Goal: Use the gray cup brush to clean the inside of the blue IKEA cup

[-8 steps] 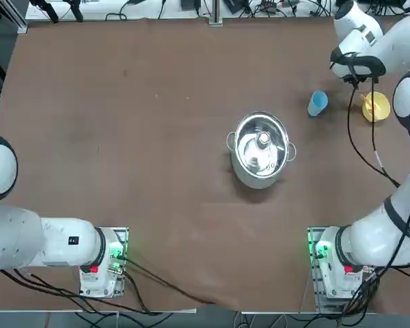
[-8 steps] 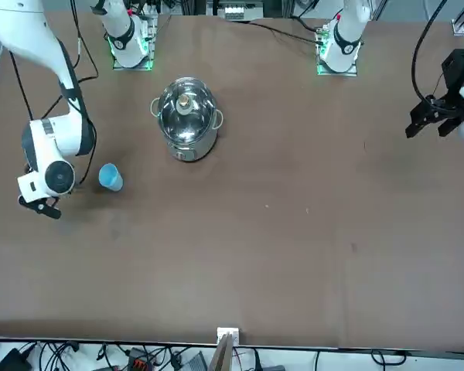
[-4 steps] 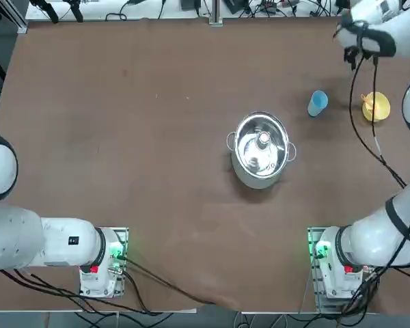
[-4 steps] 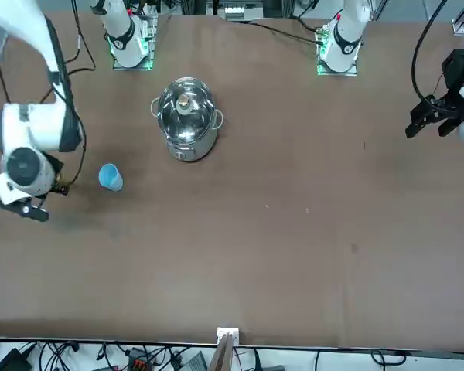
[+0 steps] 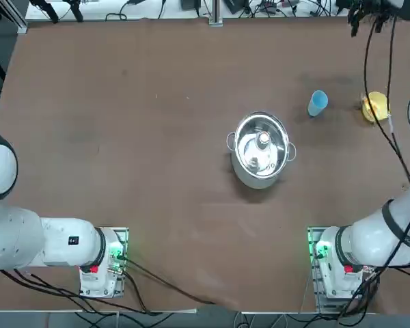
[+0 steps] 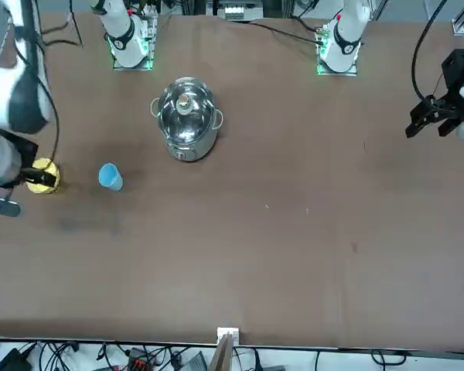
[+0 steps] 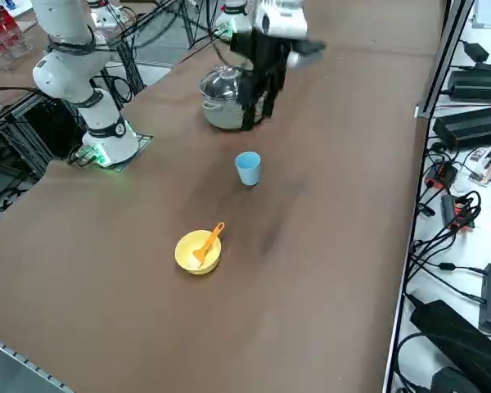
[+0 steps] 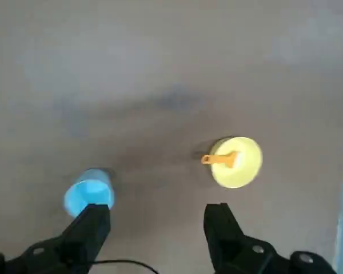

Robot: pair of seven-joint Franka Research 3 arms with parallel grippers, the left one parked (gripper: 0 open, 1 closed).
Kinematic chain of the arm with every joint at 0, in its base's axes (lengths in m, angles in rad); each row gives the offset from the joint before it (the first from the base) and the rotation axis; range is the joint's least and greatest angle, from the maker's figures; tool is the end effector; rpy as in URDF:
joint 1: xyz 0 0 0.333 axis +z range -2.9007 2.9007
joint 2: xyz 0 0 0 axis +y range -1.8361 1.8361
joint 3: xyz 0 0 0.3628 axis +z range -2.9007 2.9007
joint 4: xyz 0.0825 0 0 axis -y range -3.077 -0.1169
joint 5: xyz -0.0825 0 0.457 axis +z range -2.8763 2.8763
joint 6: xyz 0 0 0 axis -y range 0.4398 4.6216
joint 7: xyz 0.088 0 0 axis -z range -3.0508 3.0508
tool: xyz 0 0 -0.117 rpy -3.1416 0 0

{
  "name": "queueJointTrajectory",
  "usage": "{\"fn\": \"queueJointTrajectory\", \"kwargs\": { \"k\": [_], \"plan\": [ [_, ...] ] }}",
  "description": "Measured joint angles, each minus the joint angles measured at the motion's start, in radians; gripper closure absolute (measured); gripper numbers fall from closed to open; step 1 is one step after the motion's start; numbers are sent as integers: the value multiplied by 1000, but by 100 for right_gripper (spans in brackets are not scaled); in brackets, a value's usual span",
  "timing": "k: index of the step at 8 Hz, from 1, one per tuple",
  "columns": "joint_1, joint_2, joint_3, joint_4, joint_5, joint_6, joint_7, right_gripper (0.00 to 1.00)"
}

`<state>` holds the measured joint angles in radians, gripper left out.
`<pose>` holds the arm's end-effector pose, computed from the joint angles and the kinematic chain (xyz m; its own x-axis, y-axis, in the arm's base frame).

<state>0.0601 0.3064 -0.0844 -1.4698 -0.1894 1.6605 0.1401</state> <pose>0.7259 -0.0306 0.5183 0.9860 -0.1428 -0.0860 -0.1206 -0.9672 0.2235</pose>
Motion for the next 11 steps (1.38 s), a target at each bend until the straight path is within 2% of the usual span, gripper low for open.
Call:
{"fn": "queueJointTrajectory", "kwargs": {
  "k": [1,4,7,11],
  "plan": [
    [-1,-21,-1,8,49,-4,-22,0],
    [-1,-90,-2,10,89,-45,-66,0],
    [-25,-158,-28,12,178,-76,-157,0],
    [-33,-220,-28,-31,193,-87,-141,0]
  ]
}}
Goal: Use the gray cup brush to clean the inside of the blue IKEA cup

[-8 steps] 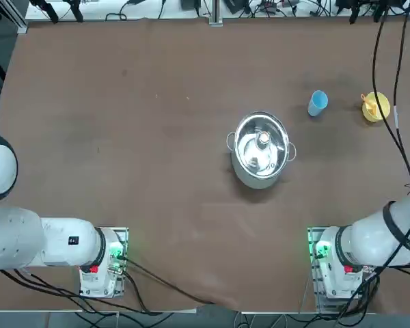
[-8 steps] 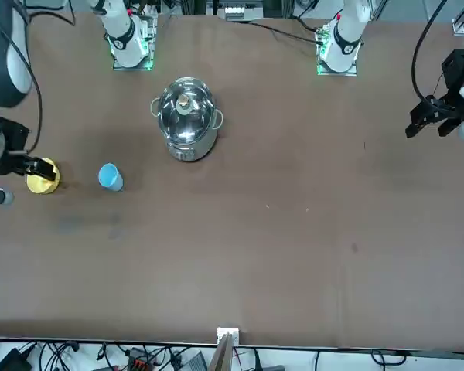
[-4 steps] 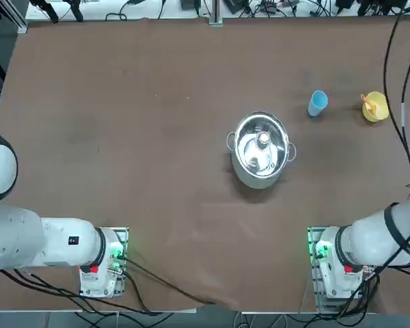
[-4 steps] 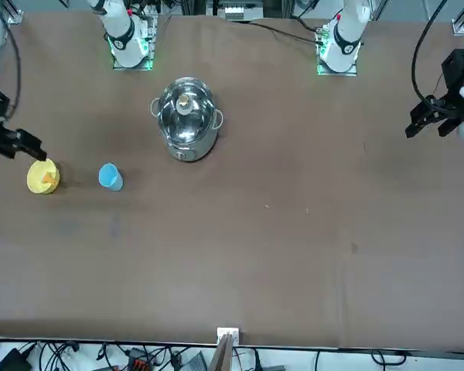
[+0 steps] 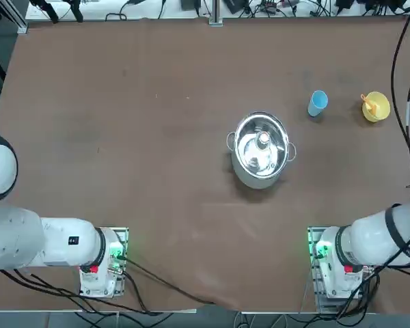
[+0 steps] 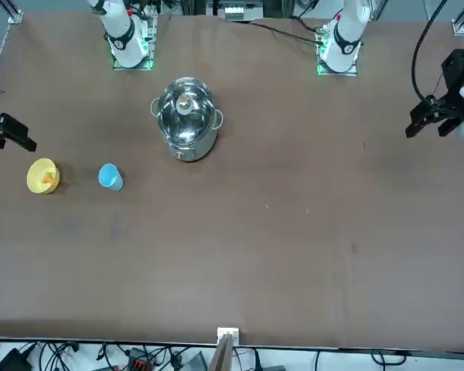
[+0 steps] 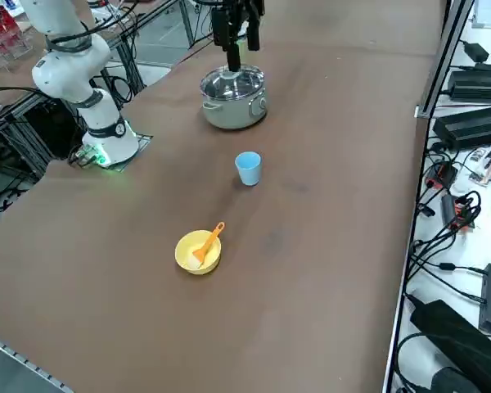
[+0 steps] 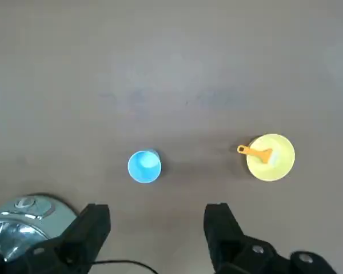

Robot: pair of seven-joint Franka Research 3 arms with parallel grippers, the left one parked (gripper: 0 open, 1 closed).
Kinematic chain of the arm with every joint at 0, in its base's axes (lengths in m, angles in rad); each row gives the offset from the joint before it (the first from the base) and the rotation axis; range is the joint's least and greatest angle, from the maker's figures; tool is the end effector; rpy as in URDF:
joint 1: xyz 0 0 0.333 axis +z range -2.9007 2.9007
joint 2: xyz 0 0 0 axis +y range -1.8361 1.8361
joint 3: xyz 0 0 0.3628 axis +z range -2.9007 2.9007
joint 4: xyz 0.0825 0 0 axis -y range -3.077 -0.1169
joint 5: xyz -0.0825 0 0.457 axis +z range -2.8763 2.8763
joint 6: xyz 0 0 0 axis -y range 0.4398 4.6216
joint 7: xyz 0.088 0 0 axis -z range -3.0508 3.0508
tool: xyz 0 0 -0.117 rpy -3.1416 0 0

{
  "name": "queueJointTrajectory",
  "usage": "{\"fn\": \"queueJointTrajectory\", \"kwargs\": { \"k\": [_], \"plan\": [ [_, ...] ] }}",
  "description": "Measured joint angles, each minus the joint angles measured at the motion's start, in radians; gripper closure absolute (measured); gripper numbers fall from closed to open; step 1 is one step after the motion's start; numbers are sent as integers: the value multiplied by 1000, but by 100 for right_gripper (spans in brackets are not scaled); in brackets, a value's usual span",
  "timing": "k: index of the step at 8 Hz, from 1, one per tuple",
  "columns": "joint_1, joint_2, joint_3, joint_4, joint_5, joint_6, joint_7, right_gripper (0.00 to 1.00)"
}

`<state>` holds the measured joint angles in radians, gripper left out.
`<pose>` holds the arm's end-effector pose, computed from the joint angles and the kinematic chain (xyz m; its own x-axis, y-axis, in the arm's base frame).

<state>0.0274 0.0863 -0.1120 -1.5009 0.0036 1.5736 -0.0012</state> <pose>0.6559 -0.0519 0.6445 0.9965 -0.0830 -0.0131 -0.0829 -0.9965 0.0060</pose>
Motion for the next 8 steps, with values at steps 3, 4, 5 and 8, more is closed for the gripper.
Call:
{"fn": "queueJointTrajectory", "kwargs": {
  "k": [3,4,5,8],
  "plan": [
    [-2,-128,6,-122,0,-7,0,0],
    [-2,-160,12,-151,0,-8,1,0],
    [-3,-175,17,-164,0,-8,2,0],
    [-3,-170,24,-159,0,-3,2,0]
  ]
}}
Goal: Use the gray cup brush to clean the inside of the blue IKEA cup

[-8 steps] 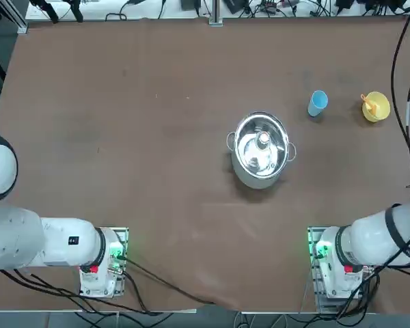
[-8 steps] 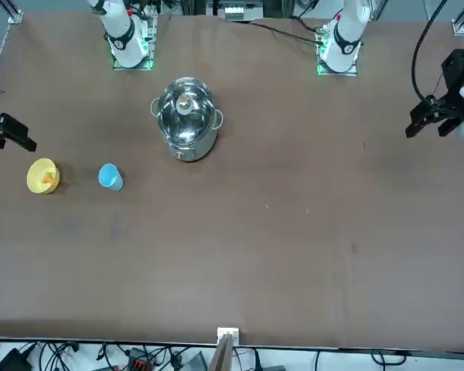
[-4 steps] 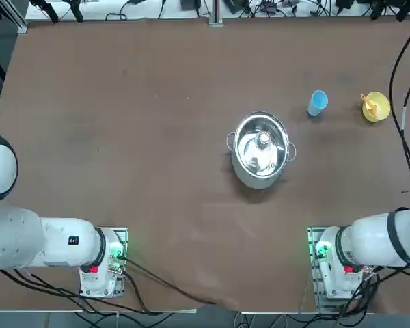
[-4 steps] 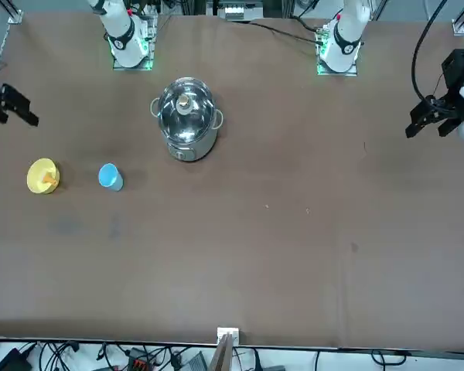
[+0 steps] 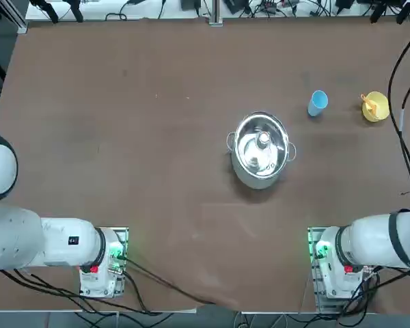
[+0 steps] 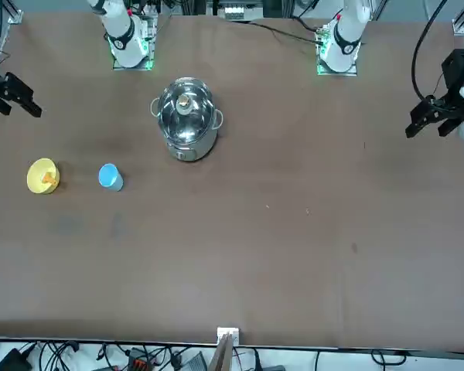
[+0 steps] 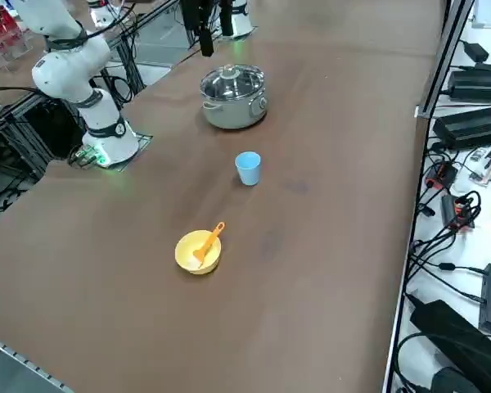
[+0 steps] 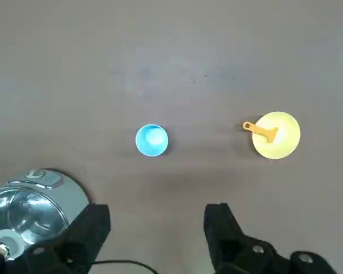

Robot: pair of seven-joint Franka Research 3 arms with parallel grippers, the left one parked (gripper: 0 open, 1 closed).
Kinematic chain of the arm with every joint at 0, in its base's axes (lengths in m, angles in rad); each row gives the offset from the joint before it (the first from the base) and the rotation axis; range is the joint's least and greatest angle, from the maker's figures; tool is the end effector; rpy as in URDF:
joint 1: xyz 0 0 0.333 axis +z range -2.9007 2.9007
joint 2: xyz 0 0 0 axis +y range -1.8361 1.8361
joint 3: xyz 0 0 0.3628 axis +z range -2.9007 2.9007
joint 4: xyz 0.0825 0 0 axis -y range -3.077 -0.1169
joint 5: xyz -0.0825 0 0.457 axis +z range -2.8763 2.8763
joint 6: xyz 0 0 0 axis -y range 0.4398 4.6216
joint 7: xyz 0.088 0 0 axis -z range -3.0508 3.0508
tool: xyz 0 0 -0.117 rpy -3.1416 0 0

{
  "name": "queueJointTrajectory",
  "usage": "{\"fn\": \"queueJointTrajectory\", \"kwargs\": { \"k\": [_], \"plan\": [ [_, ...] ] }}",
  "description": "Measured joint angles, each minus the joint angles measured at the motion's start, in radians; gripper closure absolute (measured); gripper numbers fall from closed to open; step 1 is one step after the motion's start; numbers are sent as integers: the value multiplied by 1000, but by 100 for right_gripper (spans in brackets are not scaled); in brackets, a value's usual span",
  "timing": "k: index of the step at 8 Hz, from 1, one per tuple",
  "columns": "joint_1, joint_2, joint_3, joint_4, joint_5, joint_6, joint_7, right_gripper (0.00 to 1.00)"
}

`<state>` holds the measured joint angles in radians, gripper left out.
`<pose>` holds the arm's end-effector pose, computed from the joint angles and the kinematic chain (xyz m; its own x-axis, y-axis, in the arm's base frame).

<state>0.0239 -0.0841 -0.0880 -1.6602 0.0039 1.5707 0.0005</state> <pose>0.5953 -0.0400 0.6639 0.9979 -0.0642 -0.0057 -0.0643 -0.9979 -0.0113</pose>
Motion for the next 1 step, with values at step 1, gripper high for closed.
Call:
{"fn": "queueJointTrajectory", "kwargs": {
  "k": [1],
  "plan": [
    [0,1,0,3,0,0,0,0]
  ]
}}
